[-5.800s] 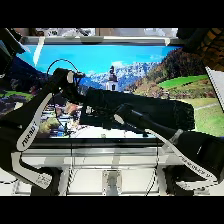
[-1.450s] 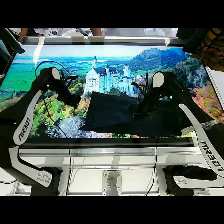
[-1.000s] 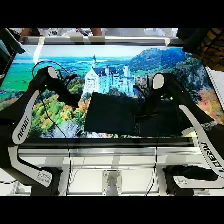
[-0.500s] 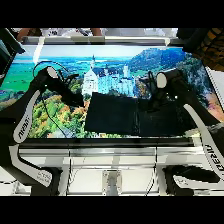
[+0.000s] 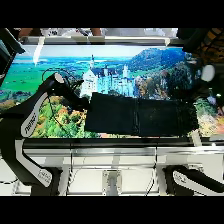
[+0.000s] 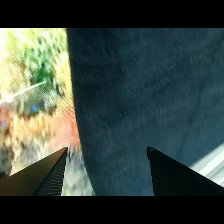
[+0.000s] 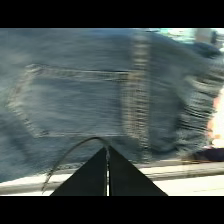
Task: Fold the clothes and pants, and hang the long-sleeved shirts on hangers.
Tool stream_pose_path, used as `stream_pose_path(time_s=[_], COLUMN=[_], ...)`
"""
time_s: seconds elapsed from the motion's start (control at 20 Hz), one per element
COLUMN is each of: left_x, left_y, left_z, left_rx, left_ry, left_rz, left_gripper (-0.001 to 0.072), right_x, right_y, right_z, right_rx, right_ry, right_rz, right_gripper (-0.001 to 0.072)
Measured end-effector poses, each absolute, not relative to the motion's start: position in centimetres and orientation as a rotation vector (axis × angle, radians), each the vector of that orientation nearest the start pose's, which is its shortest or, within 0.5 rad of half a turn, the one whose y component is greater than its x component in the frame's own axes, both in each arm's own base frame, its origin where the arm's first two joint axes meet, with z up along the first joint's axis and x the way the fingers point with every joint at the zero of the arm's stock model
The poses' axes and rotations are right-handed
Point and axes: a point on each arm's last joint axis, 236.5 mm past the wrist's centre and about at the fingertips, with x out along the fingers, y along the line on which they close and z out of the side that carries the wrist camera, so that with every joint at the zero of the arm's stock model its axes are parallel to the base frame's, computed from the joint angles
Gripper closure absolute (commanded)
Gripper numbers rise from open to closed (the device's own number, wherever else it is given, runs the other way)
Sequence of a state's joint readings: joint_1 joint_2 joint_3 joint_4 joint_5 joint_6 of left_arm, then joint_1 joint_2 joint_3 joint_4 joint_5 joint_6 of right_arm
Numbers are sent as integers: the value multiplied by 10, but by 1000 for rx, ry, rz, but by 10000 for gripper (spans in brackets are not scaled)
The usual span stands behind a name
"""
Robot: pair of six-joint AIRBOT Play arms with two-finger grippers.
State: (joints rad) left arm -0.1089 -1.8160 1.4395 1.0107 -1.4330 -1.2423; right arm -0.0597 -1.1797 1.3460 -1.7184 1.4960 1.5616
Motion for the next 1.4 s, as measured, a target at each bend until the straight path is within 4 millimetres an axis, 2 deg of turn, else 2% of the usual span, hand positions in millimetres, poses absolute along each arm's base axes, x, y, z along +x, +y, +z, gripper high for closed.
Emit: stream_pose_path(time_s=[0.15,0.35,0.4,0.45,0.5,0.55,0.7,0.8,0.9,1.0,1.1,1.25,1.3,1.4], left_x=[375,374,374,373,373,373,367,367,367,370,368,356,350,337], left_y=[-169,-184,-190,-198,-205,-211,-225,-220,-195,-146,-93,-20,-1,25], left_z=[-93,-100,-102,-104,-107,-111,-114,-110,-96,-78,-52,-8,7,31], left_rx=[-241,-241,-242,-240,-232,-223,-196,-173,-131,-51,7,24,13,-13], left_ry=[1674,1672,1668,1664,1658,1654,1656,1654,1664,1672,1672,1656,1644,1624], left_rz=[-665,-678,-686,-694,-699,-702,-725,-717,-660,-540,-418,-242,-192,-120], left_gripper=[146,149,177,293,455,672,683,683,683,683,682,683,682,683], right_x=[333,332,333,333,333,333,334,334,333,334,334,337,338,341], right_y=[-76,-85,-85,-85,-86,-86,-86,-86,-86,-86,-86,-84,-81,-78], right_z=[105,112,113,114,114,114,115,115,115,115,115,115,115,116], right_rx=[-42,-24,-19,-18,-17,-15,-13,-13,-12,-12,-11,-5,2,12], right_ry=[1281,1250,1246,1242,1238,1237,1232,1232,1233,1232,1230,1219,1216,1203], right_rz=[-215,-234,-232,-233,-235,-234,-234,-235,-234,-234,-232,-224,-216,-203], right_gripper=[695,695,694,695,694,695,695,694,694,695,695,694,694,694])
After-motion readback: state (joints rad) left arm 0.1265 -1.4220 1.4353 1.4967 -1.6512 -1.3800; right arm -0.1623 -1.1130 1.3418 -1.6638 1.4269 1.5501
